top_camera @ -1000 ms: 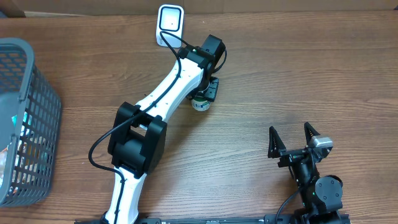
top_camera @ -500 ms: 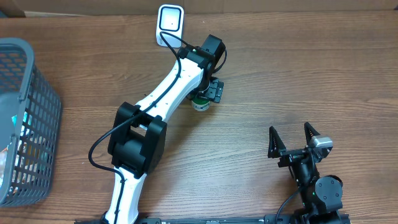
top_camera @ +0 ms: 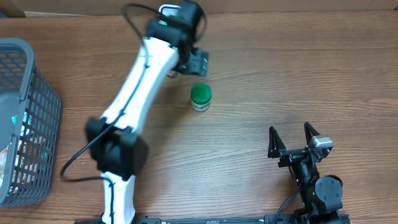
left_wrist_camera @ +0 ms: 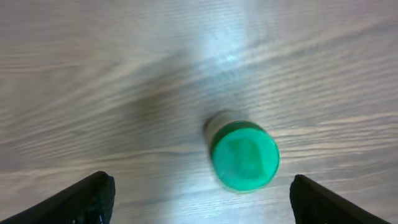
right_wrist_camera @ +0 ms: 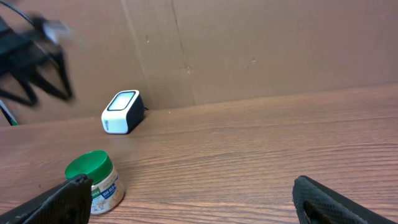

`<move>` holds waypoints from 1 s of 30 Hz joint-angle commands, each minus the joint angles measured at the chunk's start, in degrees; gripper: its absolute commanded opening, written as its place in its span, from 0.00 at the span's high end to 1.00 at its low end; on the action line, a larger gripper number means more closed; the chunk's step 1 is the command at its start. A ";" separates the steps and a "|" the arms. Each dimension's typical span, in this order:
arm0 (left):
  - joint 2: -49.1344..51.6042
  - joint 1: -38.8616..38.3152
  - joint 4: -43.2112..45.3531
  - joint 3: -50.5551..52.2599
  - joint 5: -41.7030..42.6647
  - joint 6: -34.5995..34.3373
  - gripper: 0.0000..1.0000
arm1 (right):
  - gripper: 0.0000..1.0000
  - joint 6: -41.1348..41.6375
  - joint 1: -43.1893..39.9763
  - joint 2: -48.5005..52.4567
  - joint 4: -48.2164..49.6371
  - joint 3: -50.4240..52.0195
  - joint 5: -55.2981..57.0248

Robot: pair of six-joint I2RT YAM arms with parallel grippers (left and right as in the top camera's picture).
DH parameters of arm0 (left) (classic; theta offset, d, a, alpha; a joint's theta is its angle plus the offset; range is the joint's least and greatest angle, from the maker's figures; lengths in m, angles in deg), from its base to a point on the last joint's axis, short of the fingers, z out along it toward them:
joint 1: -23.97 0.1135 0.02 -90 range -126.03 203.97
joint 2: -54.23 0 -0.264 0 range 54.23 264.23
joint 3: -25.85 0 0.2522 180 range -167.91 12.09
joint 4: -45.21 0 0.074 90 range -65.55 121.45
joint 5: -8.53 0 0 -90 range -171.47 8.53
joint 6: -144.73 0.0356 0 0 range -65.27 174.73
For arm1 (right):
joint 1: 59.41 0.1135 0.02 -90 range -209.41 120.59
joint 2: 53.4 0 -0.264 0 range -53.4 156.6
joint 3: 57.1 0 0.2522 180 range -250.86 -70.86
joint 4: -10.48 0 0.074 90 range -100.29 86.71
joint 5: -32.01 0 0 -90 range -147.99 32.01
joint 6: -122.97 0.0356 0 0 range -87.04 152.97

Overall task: Scan the item barcode
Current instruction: 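Set the jar down on the table and open the left gripper, then reach the left gripper into the basket and grasp a clear plastic bag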

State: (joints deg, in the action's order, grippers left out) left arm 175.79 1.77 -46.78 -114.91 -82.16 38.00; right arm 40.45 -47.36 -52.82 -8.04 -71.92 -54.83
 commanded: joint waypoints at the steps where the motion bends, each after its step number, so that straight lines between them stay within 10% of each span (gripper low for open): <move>1: -8.31 5.22 -2.82 -4.42 0.22 -1.01 0.09 | 0.00 -0.04 0.26 -0.42 0.20 0.59 -0.24; 19: -24.17 66.20 -6.25 3.32 9.81 -10.95 0.06 | 0.00 -0.02 0.26 -0.42 0.20 0.59 -0.22; 30: -24.13 73.66 9.90 33.51 6.01 -8.31 0.08 | 0.00 -0.04 0.26 -0.42 0.20 0.59 -0.22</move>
State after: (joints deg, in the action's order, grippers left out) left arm 151.59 75.60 -39.90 -87.56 -74.72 27.93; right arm 40.43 -47.36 -52.82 -8.04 -71.92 -54.83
